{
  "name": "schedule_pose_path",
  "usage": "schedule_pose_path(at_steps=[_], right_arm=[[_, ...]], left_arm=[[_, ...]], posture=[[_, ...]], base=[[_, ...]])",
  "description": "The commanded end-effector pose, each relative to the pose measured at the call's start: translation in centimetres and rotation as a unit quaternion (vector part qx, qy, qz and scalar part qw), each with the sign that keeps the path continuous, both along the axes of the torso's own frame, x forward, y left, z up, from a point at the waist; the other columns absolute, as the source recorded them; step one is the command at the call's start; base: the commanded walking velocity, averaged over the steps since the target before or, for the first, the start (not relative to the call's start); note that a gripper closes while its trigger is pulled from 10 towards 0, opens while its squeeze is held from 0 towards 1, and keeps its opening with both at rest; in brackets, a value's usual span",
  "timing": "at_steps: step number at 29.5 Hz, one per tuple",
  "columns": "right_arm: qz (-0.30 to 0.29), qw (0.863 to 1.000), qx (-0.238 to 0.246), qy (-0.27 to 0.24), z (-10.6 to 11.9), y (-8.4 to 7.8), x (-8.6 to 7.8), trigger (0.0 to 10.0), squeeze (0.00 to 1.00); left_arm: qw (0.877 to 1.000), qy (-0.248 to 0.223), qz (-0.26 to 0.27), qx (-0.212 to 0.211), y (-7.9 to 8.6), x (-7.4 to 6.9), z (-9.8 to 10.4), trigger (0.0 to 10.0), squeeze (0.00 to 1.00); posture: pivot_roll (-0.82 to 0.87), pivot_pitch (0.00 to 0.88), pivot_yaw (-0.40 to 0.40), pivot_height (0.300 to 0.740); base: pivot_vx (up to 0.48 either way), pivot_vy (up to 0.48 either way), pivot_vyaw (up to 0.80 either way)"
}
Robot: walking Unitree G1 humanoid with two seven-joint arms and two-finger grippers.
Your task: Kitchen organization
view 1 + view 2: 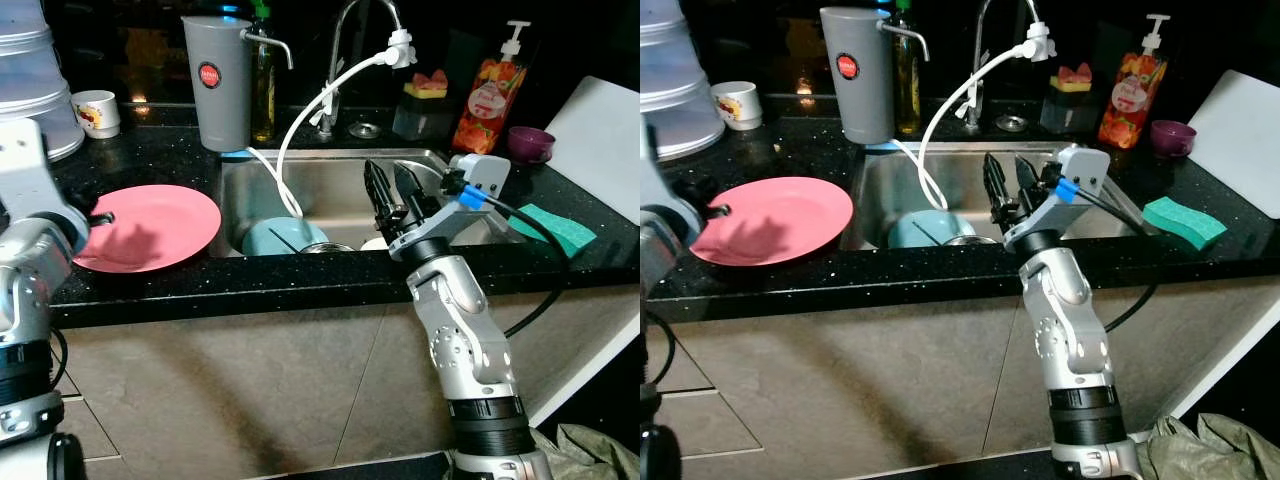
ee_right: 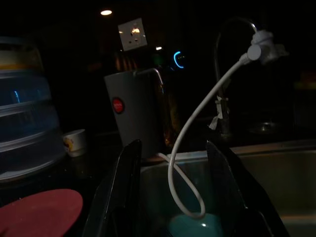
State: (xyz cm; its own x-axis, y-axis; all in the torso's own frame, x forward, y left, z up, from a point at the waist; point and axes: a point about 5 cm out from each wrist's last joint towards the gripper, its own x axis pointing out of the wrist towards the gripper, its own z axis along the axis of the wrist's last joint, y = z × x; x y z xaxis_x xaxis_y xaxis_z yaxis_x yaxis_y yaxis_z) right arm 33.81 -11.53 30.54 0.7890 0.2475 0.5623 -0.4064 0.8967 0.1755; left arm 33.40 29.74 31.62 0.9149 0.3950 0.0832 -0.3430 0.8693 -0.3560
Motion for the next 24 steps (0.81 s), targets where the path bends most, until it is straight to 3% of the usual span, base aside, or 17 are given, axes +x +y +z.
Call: schedule_pose_path(at_steps=[1, 5, 11, 17, 21, 24], right_arm=[[-0.003, 1.0, 0.004, -0.002, 0.2, -0.3, -0.2, 10.0, 0.0], [-0.004, 1.0, 0.003, 0.0, 0.2, -0.3, -0.2, 10.0, 0.0], [-0.003, 1.0, 0.002, 0.002, 0.2, -0.4, -0.2, 10.0, 0.0], [-0.003, 1.0, 0.0, 0.006, 0.2, -0.4, -0.3, 10.0, 0.0], [-0.001, 1.0, 0.0, 0.005, 0.3, -0.3, -0.3, 10.0, 0.0], [0.0, 1.0, 0.0, 0.006, 0.3, -0.3, -0.3, 10.0, 0.0]], left_arm=[[0.999, 0.004, 0.01, -0.034, 0.4, 0.1, -0.4, 10.0, 0.0], [0.992, 0.025, 0.029, -0.121, 1.0, 0.5, -1.9, 10.0, 0.0], [0.985, 0.038, 0.056, -0.156, 1.6, 0.4, -2.7, 10.0, 0.0], [0.98, 0.04, 0.048, -0.188, 1.6, 0.5, -3.1, 10.0, 0.0], [0.969, 0.05, 0.023, -0.241, 1.2, 0.8, -4.1, 10.0, 0.0], [0.965, 0.058, 0.023, -0.254, 1.0, 0.8, -4.7, 10.0, 0.0]], posture=[[0.13, 0.149, -0.048, 0.74], [0.13, 0.149, -0.048, 0.74], [0.12, 0.152, -0.052, 0.74], [0.12, 0.152, -0.054, 0.74], [0.12, 0.151, -0.056, 0.74], [0.12, 0.151, -0.057, 0.74]], base=[[0.0, 0.0, 0.0], [0.0, 0.0, 0.0], [0.0, 0.0, 0.0], [0.0, 0.0, 0.0], [0.0, 0.0, 0.0], [0.0, 0.0, 0.0]])
